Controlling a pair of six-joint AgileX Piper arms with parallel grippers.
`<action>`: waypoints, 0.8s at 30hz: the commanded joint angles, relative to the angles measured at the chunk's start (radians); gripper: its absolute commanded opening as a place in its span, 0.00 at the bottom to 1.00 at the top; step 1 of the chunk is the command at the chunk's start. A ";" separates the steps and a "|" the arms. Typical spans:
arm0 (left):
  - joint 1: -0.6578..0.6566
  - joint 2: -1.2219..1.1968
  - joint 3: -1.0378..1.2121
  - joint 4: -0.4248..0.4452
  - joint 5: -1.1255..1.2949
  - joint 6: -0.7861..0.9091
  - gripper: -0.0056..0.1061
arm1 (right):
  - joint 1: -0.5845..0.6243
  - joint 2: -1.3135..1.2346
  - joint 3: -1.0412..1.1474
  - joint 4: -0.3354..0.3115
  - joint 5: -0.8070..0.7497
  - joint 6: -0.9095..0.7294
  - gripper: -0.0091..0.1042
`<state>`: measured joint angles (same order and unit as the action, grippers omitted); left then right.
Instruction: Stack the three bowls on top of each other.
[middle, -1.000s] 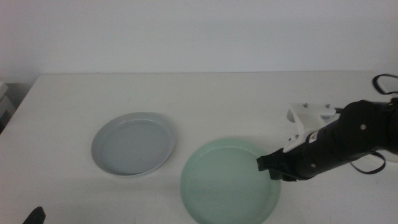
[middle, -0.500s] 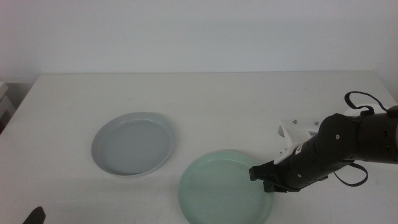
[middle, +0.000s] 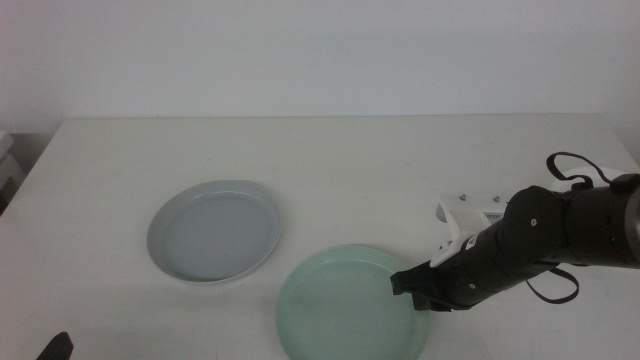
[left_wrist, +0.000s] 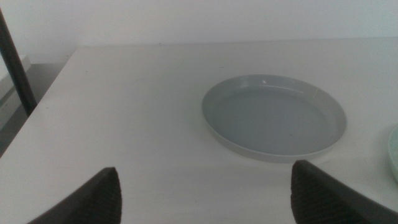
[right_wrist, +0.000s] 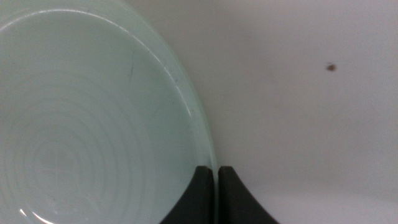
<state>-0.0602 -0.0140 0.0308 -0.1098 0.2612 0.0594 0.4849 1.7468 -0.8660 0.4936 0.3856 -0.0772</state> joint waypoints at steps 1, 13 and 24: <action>0.001 -0.013 -0.005 -0.007 -0.076 -0.009 0.97 | 0.009 -0.037 -0.020 0.006 -0.039 -0.023 0.07; 0.001 -0.013 -0.005 -0.007 -0.076 -0.009 0.97 | -0.012 -0.093 -0.033 -0.027 -0.001 -0.013 0.47; 0.001 -0.013 -0.005 -0.007 -0.076 -0.009 0.97 | -0.384 -0.187 -0.389 -0.155 0.465 -0.004 0.60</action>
<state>-0.0594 -0.0140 0.0308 -0.1098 0.2612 0.0594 0.1599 1.6020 -1.1848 0.3627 0.8102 -0.0792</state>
